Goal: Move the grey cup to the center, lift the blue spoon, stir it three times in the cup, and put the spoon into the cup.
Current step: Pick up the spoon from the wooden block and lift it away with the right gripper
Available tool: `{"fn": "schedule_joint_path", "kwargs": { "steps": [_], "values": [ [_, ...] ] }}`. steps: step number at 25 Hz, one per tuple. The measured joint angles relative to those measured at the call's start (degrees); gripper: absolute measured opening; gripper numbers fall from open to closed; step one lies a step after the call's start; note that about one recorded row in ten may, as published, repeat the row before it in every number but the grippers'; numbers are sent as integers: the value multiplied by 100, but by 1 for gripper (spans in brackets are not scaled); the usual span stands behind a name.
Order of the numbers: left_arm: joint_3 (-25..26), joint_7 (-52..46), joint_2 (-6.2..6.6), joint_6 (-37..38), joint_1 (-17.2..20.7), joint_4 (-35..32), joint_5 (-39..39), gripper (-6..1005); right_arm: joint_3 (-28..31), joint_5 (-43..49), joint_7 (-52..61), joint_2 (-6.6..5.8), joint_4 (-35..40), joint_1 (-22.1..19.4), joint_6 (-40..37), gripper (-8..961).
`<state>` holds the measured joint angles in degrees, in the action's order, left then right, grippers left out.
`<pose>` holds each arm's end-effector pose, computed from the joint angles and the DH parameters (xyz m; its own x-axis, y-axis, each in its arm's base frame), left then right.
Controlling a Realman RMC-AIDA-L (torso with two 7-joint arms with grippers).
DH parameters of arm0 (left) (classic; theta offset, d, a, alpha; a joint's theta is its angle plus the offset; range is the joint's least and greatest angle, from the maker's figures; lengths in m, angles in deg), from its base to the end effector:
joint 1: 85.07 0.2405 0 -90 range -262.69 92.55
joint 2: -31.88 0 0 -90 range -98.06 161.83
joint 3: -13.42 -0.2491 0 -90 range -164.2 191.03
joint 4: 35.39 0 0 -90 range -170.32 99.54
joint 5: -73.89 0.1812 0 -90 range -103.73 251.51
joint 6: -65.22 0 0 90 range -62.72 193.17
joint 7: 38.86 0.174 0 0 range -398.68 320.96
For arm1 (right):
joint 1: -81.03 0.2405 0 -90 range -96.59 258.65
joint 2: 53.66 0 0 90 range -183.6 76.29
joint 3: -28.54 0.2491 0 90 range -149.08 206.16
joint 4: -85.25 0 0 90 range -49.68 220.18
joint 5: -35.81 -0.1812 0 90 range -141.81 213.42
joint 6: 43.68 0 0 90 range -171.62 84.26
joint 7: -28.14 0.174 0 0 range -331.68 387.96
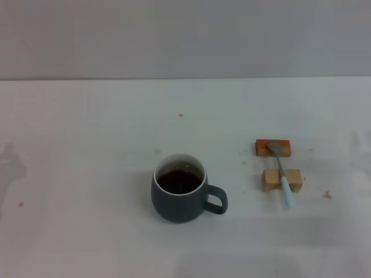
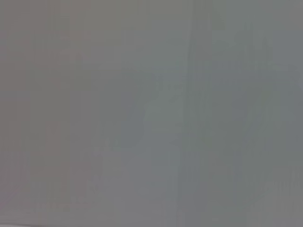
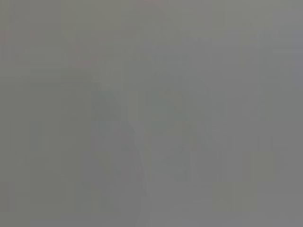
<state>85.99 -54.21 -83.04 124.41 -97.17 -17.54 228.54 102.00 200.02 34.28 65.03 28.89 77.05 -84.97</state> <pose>-0.3651 0.3042 0.0425 0.6612 0.0579 0.7480 0.7484 0.0197 -0.6630 0.2813 0.2977 0.0282 0.6625 0.0242 -0.7487 -0.7447 -0.0862 -0.6618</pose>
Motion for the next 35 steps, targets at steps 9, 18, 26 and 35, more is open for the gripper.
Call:
{"fn": "schedule_joint_path", "kwargs": {
  "steps": [9,18,26,35],
  "values": [
    [9,-36,85,-87,6,41,4,-2,-836,19,-11,-21,-2005,-1077,1414,311],
    [20,-45,123,-159,-34,51,3,-2,-1405,19,5,-21,-2257,-1370,1911,312],
    [28,-48,138,-171,-76,14,1,-2,-1622,-31,11,-4,-1674,-1269,1507,313],
    [28,-53,136,-175,-51,48,-23,-2,-2069,-54,34,6,-1390,-1454,1105,315]
  ]
}}
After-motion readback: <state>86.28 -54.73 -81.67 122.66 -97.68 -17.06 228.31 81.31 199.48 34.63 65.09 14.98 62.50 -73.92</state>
